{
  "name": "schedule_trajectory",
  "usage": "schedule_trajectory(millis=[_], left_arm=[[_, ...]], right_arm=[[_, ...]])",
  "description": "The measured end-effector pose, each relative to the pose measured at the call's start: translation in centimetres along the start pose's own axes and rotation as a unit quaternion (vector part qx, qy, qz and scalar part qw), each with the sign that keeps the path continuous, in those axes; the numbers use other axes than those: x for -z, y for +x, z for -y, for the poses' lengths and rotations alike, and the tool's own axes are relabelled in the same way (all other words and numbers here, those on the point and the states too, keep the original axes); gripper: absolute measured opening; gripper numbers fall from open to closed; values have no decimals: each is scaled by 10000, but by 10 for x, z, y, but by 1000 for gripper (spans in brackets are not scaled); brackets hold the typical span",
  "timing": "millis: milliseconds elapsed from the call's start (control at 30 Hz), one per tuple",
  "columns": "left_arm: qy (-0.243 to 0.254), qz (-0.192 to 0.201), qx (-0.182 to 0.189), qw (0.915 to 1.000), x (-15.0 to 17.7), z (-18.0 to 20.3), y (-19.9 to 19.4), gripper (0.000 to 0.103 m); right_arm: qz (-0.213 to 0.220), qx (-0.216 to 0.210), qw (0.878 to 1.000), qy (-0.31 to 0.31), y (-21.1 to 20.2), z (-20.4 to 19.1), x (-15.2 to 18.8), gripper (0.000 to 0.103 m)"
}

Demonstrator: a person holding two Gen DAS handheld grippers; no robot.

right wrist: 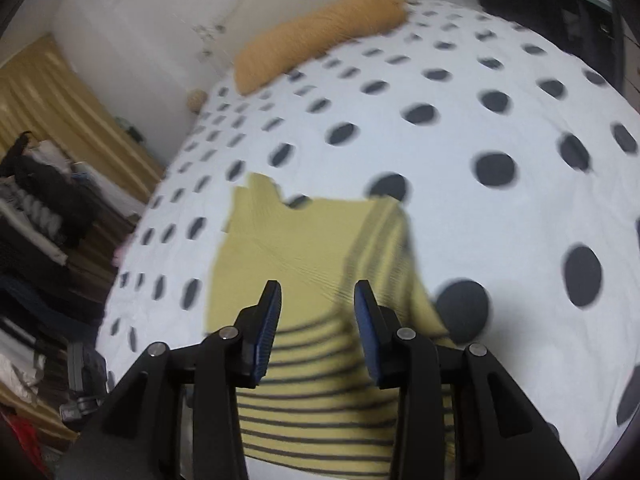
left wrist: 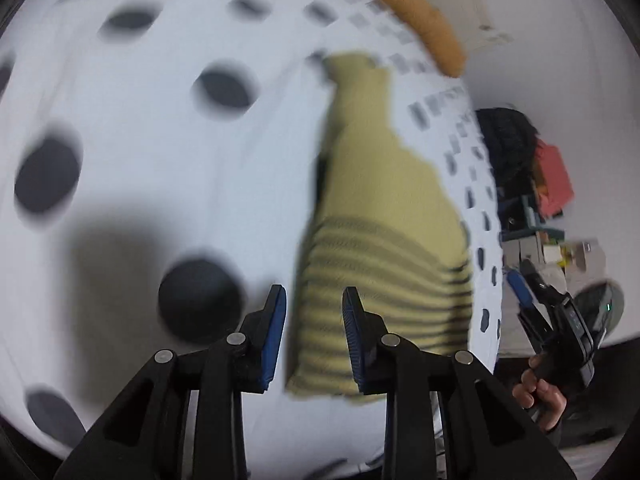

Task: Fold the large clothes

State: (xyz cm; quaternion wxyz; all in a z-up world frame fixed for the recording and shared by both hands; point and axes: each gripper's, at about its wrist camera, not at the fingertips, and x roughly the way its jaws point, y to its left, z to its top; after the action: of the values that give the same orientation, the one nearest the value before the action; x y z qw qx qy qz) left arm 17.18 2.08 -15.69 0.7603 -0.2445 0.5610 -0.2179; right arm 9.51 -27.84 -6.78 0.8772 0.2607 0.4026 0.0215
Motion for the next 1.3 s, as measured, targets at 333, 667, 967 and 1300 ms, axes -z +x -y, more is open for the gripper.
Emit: schedule_trajectory(millis=[333,667,967,1300], left_arm=[[1855,-242,-1118,9760,-68,79,122,10],[2411,495,-1559,9566,55,89,20,54],[1716,-7,-2031,9640,94,26,8,66],[1140,-315,-3195,9402,98,-26,6,64]], right_arm=[[-988,1185,9861,-623,115,-1,2,0],[-992,856,9884,-770,23,-25,52,3],[-1341,1747,9748,-349,15,26,103,0],[-1477,1913,9702,-173,9,33,123,2]])
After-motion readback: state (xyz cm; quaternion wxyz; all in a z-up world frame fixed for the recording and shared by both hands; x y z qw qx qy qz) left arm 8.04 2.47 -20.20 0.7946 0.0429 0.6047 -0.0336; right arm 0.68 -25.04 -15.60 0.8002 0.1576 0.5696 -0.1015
